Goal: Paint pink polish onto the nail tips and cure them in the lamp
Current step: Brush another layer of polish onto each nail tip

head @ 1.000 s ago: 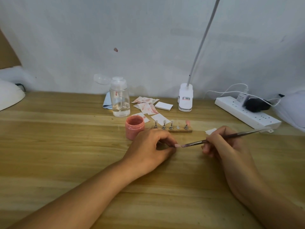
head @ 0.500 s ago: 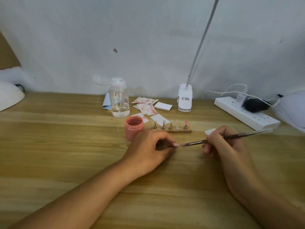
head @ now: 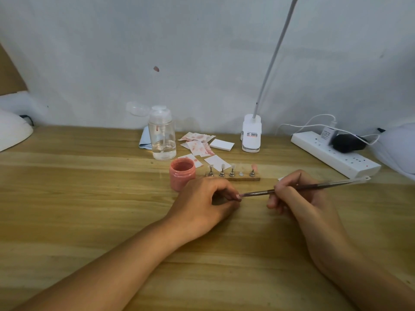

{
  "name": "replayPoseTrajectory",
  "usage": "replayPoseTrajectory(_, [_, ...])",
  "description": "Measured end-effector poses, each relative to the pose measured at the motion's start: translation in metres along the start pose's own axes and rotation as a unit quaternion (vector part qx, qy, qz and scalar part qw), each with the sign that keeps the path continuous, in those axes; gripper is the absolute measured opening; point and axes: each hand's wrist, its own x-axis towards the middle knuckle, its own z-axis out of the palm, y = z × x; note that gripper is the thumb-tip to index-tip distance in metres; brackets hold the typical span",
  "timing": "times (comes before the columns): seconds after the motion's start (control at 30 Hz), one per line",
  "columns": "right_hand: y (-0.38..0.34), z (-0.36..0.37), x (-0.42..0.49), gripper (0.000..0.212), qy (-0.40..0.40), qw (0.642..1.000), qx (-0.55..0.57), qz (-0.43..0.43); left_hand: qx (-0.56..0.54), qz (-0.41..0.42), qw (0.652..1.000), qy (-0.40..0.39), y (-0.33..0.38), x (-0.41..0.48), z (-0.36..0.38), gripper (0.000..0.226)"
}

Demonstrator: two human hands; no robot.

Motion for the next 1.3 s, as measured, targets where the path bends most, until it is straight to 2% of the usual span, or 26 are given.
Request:
replayPoseTrajectory(0.1, [-0.001, 0.002, -0.002, 0.004, -0.029, 0.999, -0.016, -0.010, 0.003, 0.003, 1.000, -0.001, -0.001, 0.000, 0.000, 0.010])
replayPoseTrajectory(0.3, [0.001, -0.001, 0.001, 0.005, 0.028, 0.999, -0.016, -0.008, 0.002, 0.004, 1.000, 0.000, -0.002, 0.000, 0.000, 0.008])
replayPoseTrajectory(0.47, [-0.003, 0.004, -0.002, 0.002, -0.022, 0.999, -0.029, -0.017, 0.003, 0.004, 1.000, -0.001, -0.002, -0.001, 0.000, 0.009])
replayPoseTrajectory(0.63, [0.002, -0.003, 0.001, 0.005, 0.078, 0.996, -0.024, -0.024, -0.004, 0.007, 1.000, 0.000, -0.002, 0.000, 0.000, 0.009])
replayPoseTrajectory(0.73, [0.000, -0.003, -0.002, 0.006, 0.102, 0.992, -0.001, -0.072, -0.012, 0.021, 1.000, 0.018, -0.001, -0.001, -0.001, 0.006])
replayPoseTrajectory(0.9, [-0.004, 0.001, -0.008, 0.012, 0.104, 0.982, -0.044, -0.153, -0.016, 0.029, 0.999, 0.033, 0.000, -0.002, -0.001, 0.007])
replayPoseTrajectory(1.07, [-0.001, 0.003, -0.005, 0.020, 0.078, 0.980, -0.079, -0.166, -0.072, 0.028, 0.996, 0.035, 0.000, -0.002, 0.000, 0.005])
replayPoseTrajectory(1.2, [0.006, 0.002, -0.005, 0.016, 0.010, 0.976, -0.136, -0.170, -0.101, 0.030, 0.994, 0.032, 0.003, -0.002, 0.002, 0.012])
replayPoseTrajectory(1.3, [0.010, 0.001, -0.006, 0.028, -0.040, 0.964, -0.194, -0.177, -0.128, 0.036, 0.990, 0.035, 0.004, -0.003, 0.003, 0.016])
